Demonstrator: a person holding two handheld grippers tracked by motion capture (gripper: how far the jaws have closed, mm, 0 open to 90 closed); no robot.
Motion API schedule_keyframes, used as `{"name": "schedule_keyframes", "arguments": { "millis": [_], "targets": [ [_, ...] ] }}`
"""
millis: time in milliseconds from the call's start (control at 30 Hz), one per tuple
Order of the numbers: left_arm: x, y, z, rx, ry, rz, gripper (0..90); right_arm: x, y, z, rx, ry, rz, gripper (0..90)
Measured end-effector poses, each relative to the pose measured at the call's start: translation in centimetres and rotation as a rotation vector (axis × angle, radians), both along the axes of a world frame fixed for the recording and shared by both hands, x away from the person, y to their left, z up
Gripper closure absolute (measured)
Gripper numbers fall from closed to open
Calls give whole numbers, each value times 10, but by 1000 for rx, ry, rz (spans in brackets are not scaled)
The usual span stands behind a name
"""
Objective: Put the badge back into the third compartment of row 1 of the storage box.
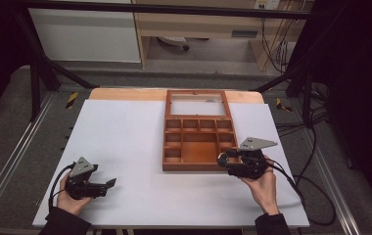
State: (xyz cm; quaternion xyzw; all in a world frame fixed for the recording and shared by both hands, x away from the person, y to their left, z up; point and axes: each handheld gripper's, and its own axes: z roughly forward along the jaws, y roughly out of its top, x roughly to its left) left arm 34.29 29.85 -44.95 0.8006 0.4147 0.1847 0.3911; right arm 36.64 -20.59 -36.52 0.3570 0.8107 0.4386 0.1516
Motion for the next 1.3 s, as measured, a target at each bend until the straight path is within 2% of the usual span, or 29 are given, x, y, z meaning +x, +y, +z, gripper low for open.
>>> {"name": "schedule_keyframes", "arguments": {
  "millis": [667, 1300],
  "targets": [
    [0, 0, 0, -3, -1, 2, 88, 25, 11, 20, 12, -35, -31, 488],
    [0, 1, 1, -2, -3, 2, 88, 53, 23, 18, 11, -26, -78, 488]
  ]
}}
